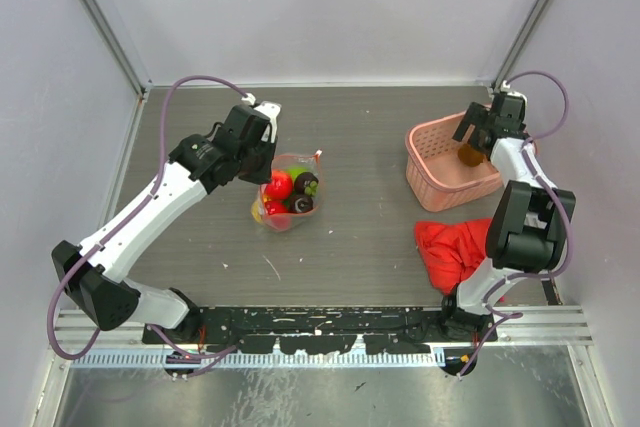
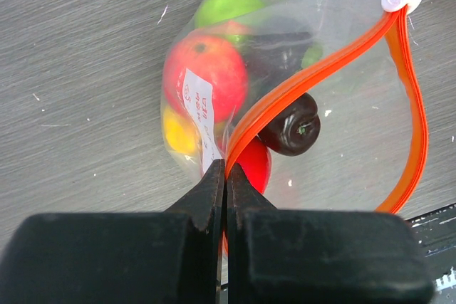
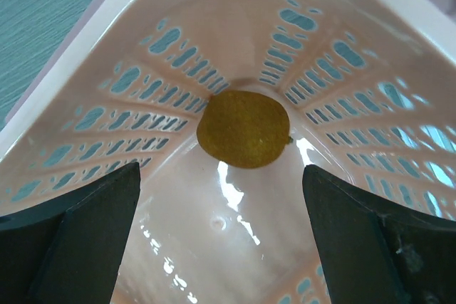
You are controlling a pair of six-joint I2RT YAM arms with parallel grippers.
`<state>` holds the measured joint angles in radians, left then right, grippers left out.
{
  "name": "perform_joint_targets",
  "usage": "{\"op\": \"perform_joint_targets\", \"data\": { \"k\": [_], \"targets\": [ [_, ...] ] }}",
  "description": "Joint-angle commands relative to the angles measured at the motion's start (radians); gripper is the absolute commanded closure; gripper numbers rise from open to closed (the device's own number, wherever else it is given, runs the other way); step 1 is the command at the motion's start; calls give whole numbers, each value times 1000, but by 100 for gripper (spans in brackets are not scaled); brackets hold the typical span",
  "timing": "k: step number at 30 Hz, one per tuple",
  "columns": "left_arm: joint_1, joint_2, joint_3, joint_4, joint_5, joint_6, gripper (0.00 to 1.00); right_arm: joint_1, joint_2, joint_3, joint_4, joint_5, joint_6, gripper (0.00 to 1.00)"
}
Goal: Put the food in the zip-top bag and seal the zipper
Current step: Pick up the fake fruit from the bin.
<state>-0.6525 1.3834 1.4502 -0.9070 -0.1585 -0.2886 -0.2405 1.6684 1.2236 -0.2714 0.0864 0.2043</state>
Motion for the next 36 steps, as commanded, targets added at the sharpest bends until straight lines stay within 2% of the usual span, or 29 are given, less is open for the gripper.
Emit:
{"op": "perform_joint_targets", "data": {
  "k": [1,13,21,27,36],
  "targets": [
    [6,-25,-4,43,-9,19,100,-5,51,-1,139,-59,-41,0],
    [5,-32,-20,45,-11,22,100,-7,114,-85,288,-108,-60,1],
    [5,-33,-22,46,-14,23,100,-8,155,-101,302,-157,-72,6],
    [5,-35,-25,49,-9,23,100,-9,112,-129,295,-225,-51,11],
    [5,-36,-24,51,-9,23,100,-9,147,-101,296,-121,-29,14]
  ]
}}
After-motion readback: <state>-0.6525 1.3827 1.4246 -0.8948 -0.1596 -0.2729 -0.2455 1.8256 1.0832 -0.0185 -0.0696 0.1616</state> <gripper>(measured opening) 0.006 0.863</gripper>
